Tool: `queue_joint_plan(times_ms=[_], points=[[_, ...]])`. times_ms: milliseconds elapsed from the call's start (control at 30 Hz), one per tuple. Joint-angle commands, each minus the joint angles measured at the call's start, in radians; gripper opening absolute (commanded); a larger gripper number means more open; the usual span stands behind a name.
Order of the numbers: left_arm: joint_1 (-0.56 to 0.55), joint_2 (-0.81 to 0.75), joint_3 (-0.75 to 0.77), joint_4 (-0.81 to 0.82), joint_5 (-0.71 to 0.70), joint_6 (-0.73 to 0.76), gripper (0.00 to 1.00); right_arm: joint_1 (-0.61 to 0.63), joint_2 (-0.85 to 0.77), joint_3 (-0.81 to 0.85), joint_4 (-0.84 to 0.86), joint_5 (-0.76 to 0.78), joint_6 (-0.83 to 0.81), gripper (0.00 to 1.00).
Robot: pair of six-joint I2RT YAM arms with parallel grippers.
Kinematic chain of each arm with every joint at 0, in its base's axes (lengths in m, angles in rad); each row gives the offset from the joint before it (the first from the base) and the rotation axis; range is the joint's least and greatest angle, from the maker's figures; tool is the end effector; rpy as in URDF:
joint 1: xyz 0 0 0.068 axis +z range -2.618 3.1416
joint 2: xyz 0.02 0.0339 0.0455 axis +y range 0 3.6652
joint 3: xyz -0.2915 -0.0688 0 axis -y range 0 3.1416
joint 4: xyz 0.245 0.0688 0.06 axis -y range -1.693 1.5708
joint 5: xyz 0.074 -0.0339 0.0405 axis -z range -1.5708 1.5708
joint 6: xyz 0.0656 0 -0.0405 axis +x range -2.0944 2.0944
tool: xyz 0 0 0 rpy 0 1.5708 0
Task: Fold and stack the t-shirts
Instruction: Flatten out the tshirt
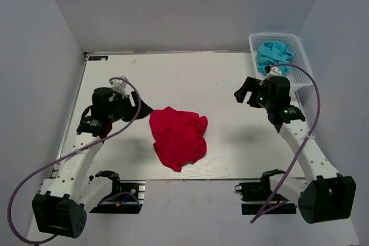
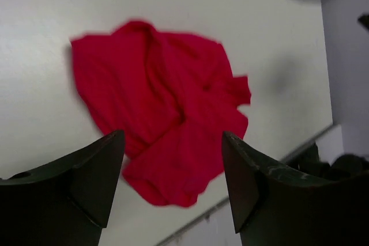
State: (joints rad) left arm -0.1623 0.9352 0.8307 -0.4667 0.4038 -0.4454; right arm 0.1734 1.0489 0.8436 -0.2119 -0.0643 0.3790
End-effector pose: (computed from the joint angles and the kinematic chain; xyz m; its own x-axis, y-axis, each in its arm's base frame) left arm 0.2029 -0.0593 0.3096 -0.6860 -0.2891 -0.6677 0.1986 0.8084 -0.5541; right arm 0.2497 0.0480 0.3185 -0.4559 0.2950 -0.8397 -0.0660 0.9297 0.3624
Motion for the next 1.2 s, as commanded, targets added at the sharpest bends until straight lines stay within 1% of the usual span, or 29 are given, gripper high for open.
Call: queue_joint_plan(times_ms=[0, 33, 67, 100, 133, 167, 200, 233, 267, 300, 333, 433, 467, 533, 567, 667, 733, 800, 833, 867, 900, 933, 967, 1000, 1033, 1067, 1100, 1133, 1167], points=[[-0.028, 0.021, -0.120, -0.078, 0.251, -0.005, 0.77, 0.066, 0.109, 0.086, -0.084, -0.172, -0.086, 0.90], [-0.028, 0.004, -0.184, -0.052, 0.251, -0.018, 0.77, 0.080, 0.128, 0.087, -0.093, -0.187, -0.103, 0.90], [-0.042, -0.047, -0.212, -0.052, 0.251, -0.018, 0.82, 0.118, 0.161, 0.089, -0.093, -0.195, -0.103, 0.90], [-0.054, -0.068, -0.250, -0.052, 0.219, -0.027, 0.84, 0.158, 0.187, 0.083, -0.075, -0.222, -0.101, 0.90], [-0.054, -0.081, -0.251, -0.052, 0.219, -0.042, 0.88, 0.175, 0.210, 0.075, -0.054, -0.235, -0.101, 0.90], [-0.071, -0.081, -0.261, -0.034, 0.219, -0.042, 0.92, 0.233, 0.226, 0.077, -0.047, -0.245, -0.103, 0.90], [-0.089, -0.072, -0.277, -0.020, 0.219, -0.083, 0.92, 0.254, 0.274, 0.089, -0.050, -0.265, -0.098, 0.90], [-0.100, -0.058, -0.277, -0.007, 0.201, -0.084, 0.92, 0.276, 0.298, 0.115, -0.063, -0.259, -0.098, 0.90], [-0.111, -0.043, -0.295, 0.014, 0.157, -0.098, 0.92, 0.334, 0.318, 0.129, -0.076, -0.240, -0.101, 0.90], [-0.130, -0.001, -0.307, 0.014, 0.130, -0.125, 0.92, 0.353, 0.382, 0.156, -0.098, -0.226, -0.100, 0.90], [-0.141, 0.023, -0.308, 0.023, 0.130, -0.125, 0.92, 0.371, 0.401, 0.179, -0.118, -0.176, -0.098, 0.90], [-0.192, 0.071, -0.308, 0.068, 0.100, -0.142, 0.92, 0.422, 0.480, 0.212, -0.136, -0.161, -0.078, 0.90], [-0.204, 0.094, -0.297, 0.068, 0.042, -0.151, 0.92, 0.431, 0.502, 0.218, -0.136, -0.157, -0.077, 0.90], [-0.236, 0.132, -0.285, 0.048, -0.017, -0.151, 0.92, 0.460, 0.522, 0.238, -0.127, -0.163, -0.066, 0.90], [-0.246, 0.181, -0.275, 0.048, -0.035, -0.151, 0.92, 0.468, 0.530, 0.239, -0.106, -0.182, -0.065, 0.89], [-0.270, 0.246, -0.265, 0.057, -0.059, -0.162, 0.89, 0.498, 0.545, 0.241, -0.112, -0.187, -0.051, 0.84], [-0.286, 0.267, -0.256, 0.057, -0.086, -0.162, 0.89, 0.509, 0.554, 0.239, -0.118, -0.163, -0.039, 0.78], [-0.309, 0.278, -0.255, 0.071, -0.120, -0.162, 0.87, 0.512, 0.559, 0.232, -0.123, -0.132, -0.035, 0.71], [-0.309, 0.287, -0.255, 0.080, -0.120, -0.162, 0.81, 0.517, 0.560, 0.221, -0.121, -0.126, -0.034, 0.66], [-0.319, 0.303, -0.246, 0.089, -0.120, -0.171, 0.77, 0.517, 0.565, 0.218, -0.126, -0.120, -0.029, 0.55], [-0.328, 0.312, -0.237, 0.103, -0.120, -0.171, 0.71, 0.518, 0.565, 0.218, -0.129, -0.105, -0.023, 0.42], [-0.329, 0.312, -0.237, 0.112, -0.120, -0.171, 0.56, 0.517, 0.565, 0.216, -0.133, -0.095, -0.019, 0.40], [-0.341, 0.324, -0.228, 0.125, -0.120, -0.183, 0.50, 0.518, 0.556, 0.215, -0.136, -0.074, -0.012, 0.37], [-0.341, 0.324, -0.228, 0.163, -0.111, -0.184, 0.44, 0.521, 0.548, 0.210, -0.136, -0.063, -0.006, 0.37], [-0.341, 0.324, -0.219, 0.184, -0.102, -0.184, 0.27, 0.517, 0.542, 0.210, -0.130, -0.051, -0.002, 0.37], [-0.350, 0.324, -0.208, 0.203, -0.091, -0.184, 0.12, 0.517, 0.536, 0.210, -0.124, -0.048, 0.009, 0.36], [-0.350, 0.335, -0.197, 0.212, -0.091, -0.193, 0.00, 0.518, 0.508, 0.207, -0.121, -0.013, 0.021, 0.34], [-0.350, 0.335, -0.183, 0.198, -0.126, -0.193, 0.00, 0.514, 0.497, 0.207, -0.106, -0.005, 0.027, 0.29], [-0.359, 0.335, -0.153, 0.186, -0.143, -0.193, 0.00, 0.514, 0.476, 0.209, -0.089, -0.002, 0.031, 0.00]])
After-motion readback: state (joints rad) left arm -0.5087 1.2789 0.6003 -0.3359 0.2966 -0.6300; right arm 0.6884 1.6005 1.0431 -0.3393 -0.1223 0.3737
